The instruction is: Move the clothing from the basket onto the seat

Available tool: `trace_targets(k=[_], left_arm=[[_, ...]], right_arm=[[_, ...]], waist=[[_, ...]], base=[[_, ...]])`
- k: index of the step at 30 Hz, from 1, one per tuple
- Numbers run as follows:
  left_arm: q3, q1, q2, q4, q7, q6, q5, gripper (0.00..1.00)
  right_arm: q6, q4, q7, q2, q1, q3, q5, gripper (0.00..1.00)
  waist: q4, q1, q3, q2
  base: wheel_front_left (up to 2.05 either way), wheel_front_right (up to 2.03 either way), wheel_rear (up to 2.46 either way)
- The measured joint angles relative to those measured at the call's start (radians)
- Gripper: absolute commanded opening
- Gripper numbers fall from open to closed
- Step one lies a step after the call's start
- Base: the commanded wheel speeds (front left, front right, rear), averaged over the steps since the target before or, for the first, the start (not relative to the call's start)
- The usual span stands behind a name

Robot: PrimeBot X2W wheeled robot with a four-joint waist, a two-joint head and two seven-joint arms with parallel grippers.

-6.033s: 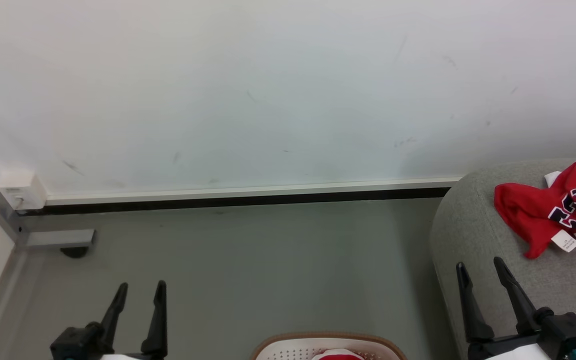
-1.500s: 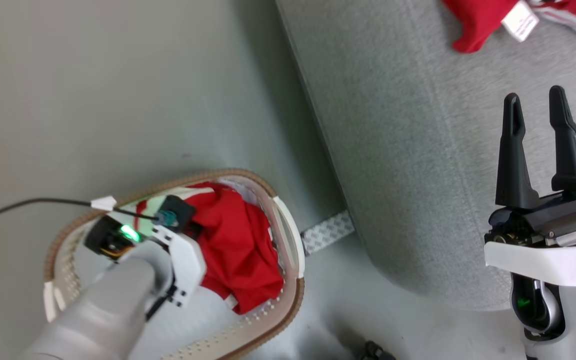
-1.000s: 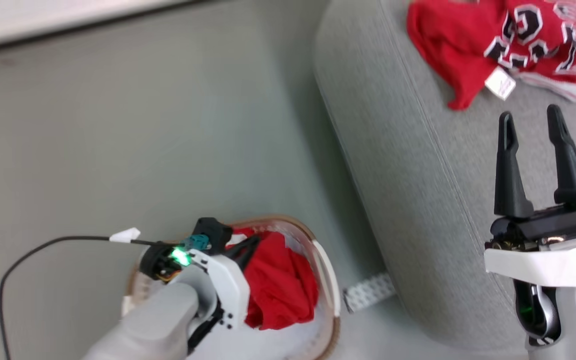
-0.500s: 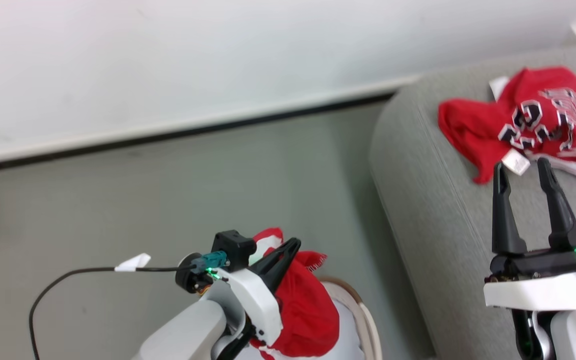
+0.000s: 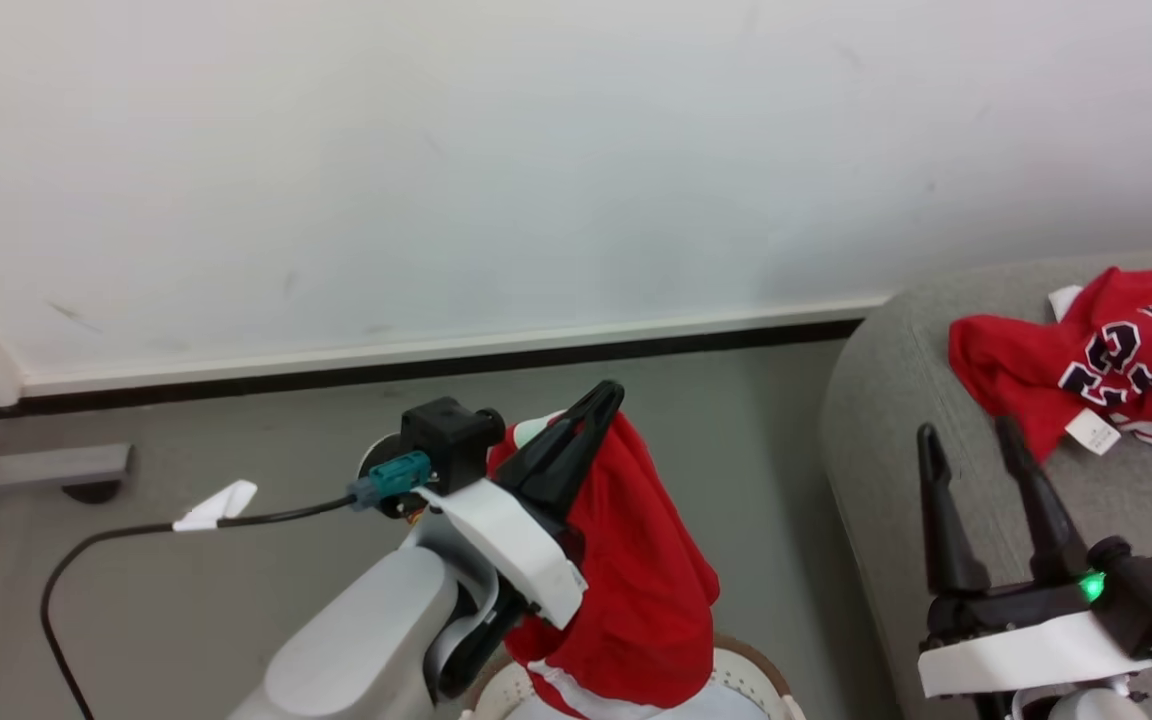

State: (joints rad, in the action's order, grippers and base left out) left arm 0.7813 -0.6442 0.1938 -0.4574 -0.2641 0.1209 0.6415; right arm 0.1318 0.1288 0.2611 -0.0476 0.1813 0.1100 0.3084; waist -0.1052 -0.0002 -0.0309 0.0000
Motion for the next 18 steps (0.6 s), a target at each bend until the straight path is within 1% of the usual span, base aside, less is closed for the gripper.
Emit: trace_targets(k=[9,18], left_arm=[[-0.021,-0.052,0.009,0.085,0.018,-0.026,0.0,0.0],[-0.027,-0.053,0.024,0.122,0.034,-0.044,0.002,0.0]], right_arm=[[0.0,0.024,0.0,0.0,-0.019,0.074,0.018,1.0],[0.0,0.03,0.0,0.0,-0.017,0.124,0.032,1.0]], waist=[[0.046,0.0001,0.04,0.0],[0.051,0.0002,0.029,0.0]], base=[[0.0,0.0,0.0],[0.0,0.0,0.0]])
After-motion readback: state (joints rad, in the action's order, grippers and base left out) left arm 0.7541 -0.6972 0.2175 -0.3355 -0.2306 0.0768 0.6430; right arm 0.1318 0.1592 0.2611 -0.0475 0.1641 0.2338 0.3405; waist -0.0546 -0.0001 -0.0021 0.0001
